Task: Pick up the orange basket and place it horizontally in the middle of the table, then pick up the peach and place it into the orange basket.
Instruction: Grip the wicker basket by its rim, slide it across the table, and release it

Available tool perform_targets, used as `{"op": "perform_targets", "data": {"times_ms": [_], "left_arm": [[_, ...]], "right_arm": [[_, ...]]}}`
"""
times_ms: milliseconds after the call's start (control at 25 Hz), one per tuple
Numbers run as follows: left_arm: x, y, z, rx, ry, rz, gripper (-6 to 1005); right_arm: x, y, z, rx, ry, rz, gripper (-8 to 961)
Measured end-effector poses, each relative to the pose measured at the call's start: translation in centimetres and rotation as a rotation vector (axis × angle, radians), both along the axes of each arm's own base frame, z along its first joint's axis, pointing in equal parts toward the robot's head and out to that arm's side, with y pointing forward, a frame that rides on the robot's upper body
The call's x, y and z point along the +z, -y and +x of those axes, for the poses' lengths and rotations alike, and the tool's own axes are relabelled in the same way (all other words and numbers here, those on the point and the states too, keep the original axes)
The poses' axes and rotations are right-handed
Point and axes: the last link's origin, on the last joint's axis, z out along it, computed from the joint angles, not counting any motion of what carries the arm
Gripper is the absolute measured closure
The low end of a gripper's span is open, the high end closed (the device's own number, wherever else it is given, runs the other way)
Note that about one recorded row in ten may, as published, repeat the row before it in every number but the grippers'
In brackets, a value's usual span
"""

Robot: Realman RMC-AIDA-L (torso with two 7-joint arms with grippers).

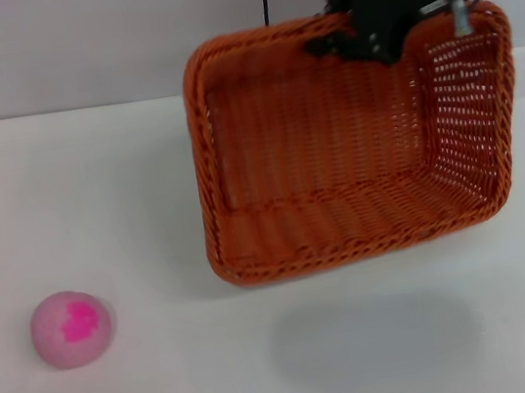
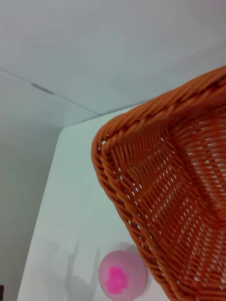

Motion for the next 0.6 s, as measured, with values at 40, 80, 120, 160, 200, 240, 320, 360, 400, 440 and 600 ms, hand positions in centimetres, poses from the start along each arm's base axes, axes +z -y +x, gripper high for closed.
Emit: {"op": "perform_targets", "data": {"times_ms": [40, 80, 120, 160, 200, 240, 320, 360, 400, 440, 600], "left_arm": [[0.0, 0.0, 0.0, 0.001, 0.001, 0.000, 166], [-0.1, 0.1, 0.0, 0.003, 0.003, 0.000, 166], [-0.1, 0.1, 0.0, 0.004, 0.005, 0.000, 166], [-0.1, 0.1, 0.0, 0.004, 0.006, 0.000, 166], [-0.1, 0.1, 0.0, 0.004, 0.007, 0.000, 166], [-0.2, 0.0, 0.1, 0.002, 0.008, 0.000, 166], [-0.2, -0.1, 0.1, 0.001, 0.010, -0.001, 166], [-0.2, -0.1, 0.1, 0.000, 0.012, -0.001, 166], [-0.3, -0.2, 0.1, 0.000, 0.015, -0.002, 166], [-0.4, -0.3, 0.1, 0.001, 0.017, -0.003, 166], [-0.4, -0.5, 0.2, -0.001, 0.019, -0.005, 166]], "right_arm": [[-0.4, -0.1, -0.1, 0.003, 0.005, -0.005, 805], [-1.0, -0.1, -0.2, 0.005, 0.014, -0.010, 805], [-1.5, -0.1, -0.3, 0.007, 0.024, -0.012, 805], [-2.1, -0.1, -0.3, 0.008, 0.034, -0.014, 805], [-2.5, -0.1, -0.2, 0.008, 0.041, -0.008, 805], [-2.9, -0.1, -0.2, 0.008, 0.045, -0.003, 805], [-3.6, -0.1, -0.1, 0.002, 0.046, 0.006, 804], [-3.8, -0.1, 0.0, -0.004, 0.044, 0.011, 804], [-4.0, -0.2, 0.0, -0.010, 0.042, 0.017, 804], [-4.1, -0.3, 0.1, -0.018, 0.037, 0.026, 804], [-4.4, -0.5, 0.0, -0.070, -0.032, 0.040, 805]]}}
